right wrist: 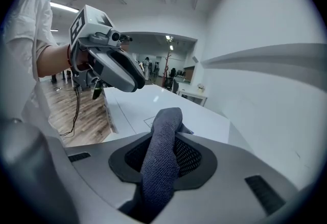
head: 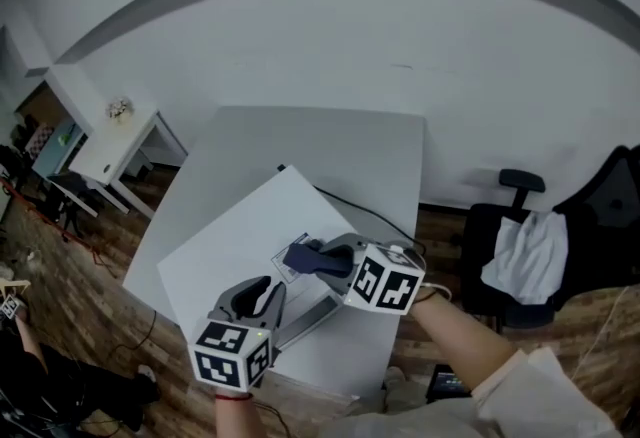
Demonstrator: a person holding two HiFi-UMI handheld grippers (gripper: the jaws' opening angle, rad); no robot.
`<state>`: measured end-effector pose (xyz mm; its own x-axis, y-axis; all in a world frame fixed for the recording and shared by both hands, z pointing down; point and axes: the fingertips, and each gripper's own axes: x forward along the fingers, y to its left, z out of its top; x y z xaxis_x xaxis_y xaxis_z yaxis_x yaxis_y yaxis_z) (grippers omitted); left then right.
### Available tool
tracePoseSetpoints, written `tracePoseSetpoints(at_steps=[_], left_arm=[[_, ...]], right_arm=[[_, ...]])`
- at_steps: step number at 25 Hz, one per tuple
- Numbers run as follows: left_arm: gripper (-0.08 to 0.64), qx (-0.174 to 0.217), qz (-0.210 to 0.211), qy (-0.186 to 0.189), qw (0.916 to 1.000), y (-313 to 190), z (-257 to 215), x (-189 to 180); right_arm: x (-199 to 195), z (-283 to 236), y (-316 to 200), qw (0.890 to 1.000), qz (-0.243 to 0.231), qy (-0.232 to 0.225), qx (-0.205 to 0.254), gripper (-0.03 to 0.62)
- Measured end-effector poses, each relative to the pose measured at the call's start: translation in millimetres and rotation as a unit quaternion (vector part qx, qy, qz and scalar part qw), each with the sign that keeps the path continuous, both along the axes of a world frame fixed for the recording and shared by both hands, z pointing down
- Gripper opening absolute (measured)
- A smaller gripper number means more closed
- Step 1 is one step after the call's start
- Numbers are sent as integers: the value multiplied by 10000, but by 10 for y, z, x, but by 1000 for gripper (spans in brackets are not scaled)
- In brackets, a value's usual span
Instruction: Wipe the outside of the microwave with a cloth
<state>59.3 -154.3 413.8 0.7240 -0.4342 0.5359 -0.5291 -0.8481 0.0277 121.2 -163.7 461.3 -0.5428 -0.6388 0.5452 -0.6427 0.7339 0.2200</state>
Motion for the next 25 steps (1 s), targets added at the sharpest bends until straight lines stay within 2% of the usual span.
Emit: tracePoseSetpoints(at_steps=[2, 4, 5, 7, 8, 10, 14, 16, 19, 25], left_arm=[[96, 165, 388, -344, 9985, -83, 26, 103], [111, 557, 1020, -814, 9899, -146, 52, 229], [131, 801, 1414, -1135, 9802, -170, 83, 293], [162, 1132, 2192, -1832, 9516, -182, 221, 399], [166, 1169, 2482, -2113, 9381, -191, 298, 443], [174, 1019, 2860, -2453, 9207, -224, 404, 524], [184, 355, 3410, -2619, 9021, -119, 554, 709], [160, 124, 3449, -2677, 8996, -69, 618, 800], [107, -83, 3216, -2781, 9051, -137, 573, 925], [88, -205, 2755, -3075, 9106, -384, 545, 1130]], right_arm=[[12, 43, -46, 9999, -60, -12, -125, 106], [-6, 90, -47, 9991, -342, 8, -236, 112], [-4, 91, -53, 9984, -512, 35, -235, 123], [24, 84, -55, 9965, -798, 32, -235, 154], [45, 78, -49, 9953, -935, 20, -258, 172], [111, 54, -37, 9925, -1171, -12, -345, 218], [327, 19, -40, 9868, -1536, -40, -506, 245], [398, 34, -64, 9835, -1732, -57, -525, 248], [561, -13, -103, 9790, -1977, 9, -489, 250], [1138, 15, -140, 9674, -2295, 643, -855, 239]])
